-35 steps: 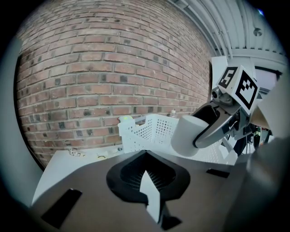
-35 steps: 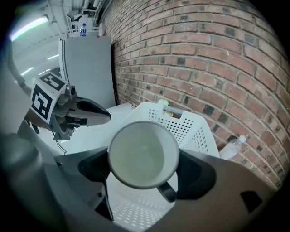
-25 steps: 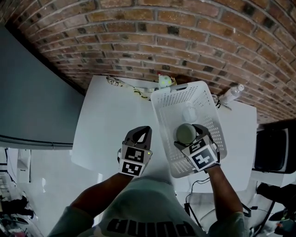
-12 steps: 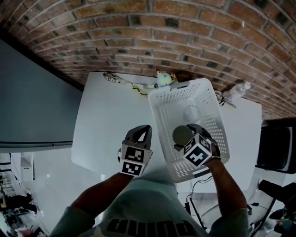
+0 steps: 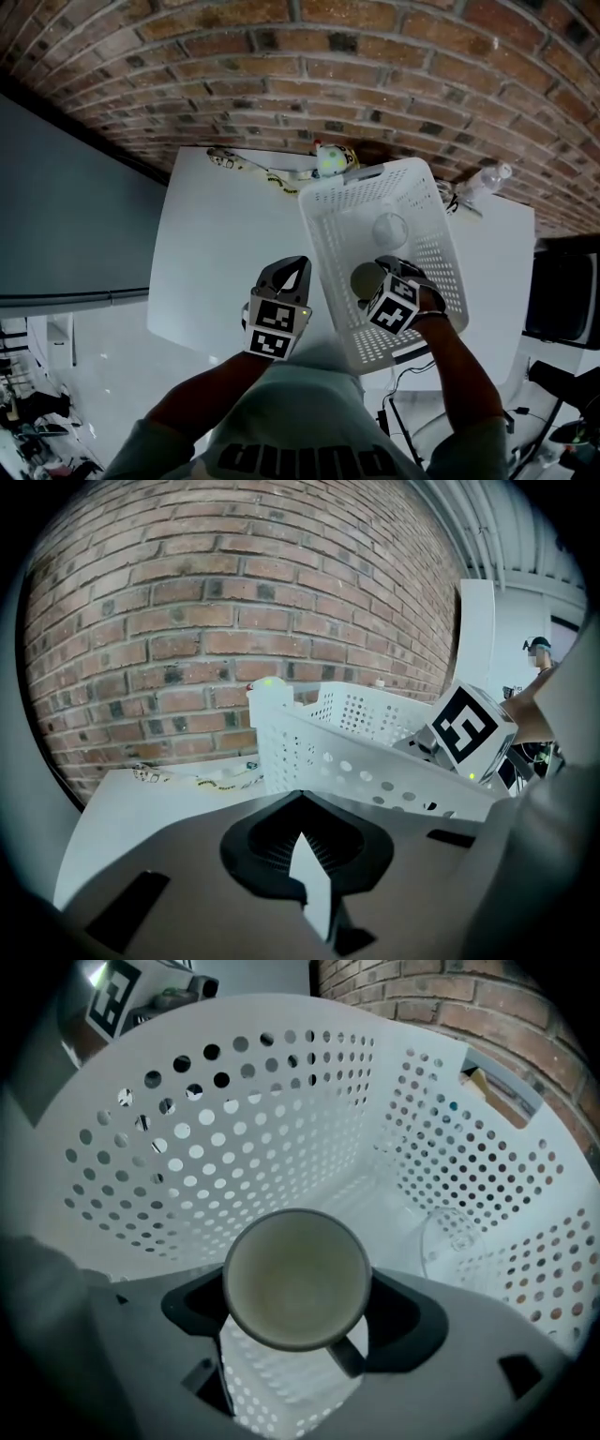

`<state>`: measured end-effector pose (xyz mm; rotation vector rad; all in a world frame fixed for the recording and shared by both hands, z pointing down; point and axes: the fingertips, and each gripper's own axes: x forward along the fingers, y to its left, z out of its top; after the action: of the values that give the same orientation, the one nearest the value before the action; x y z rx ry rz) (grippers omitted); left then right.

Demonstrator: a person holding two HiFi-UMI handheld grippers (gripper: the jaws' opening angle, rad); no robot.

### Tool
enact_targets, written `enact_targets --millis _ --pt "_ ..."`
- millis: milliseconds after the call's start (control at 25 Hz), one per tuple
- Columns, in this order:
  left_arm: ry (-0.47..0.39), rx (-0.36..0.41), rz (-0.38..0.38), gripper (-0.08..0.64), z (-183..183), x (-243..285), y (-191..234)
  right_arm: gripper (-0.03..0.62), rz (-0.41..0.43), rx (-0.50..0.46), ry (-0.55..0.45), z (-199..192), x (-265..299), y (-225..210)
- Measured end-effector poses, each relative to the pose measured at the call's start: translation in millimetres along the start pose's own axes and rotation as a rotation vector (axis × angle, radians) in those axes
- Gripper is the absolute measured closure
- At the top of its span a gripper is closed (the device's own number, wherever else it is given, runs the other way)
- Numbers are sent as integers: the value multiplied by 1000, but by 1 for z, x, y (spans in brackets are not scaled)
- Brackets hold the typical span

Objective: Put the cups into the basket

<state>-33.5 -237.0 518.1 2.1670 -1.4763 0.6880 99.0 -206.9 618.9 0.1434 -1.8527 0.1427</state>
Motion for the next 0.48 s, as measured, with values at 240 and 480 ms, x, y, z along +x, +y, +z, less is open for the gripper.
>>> enact_targets --millis 240,480 --pt "0 0 -2 557 0 2 1 187 -2 -4 15 -4 7 -4" --pt "-8 0 -12 557 1 1 0 187 -26 -30 54 -12 8 -4"
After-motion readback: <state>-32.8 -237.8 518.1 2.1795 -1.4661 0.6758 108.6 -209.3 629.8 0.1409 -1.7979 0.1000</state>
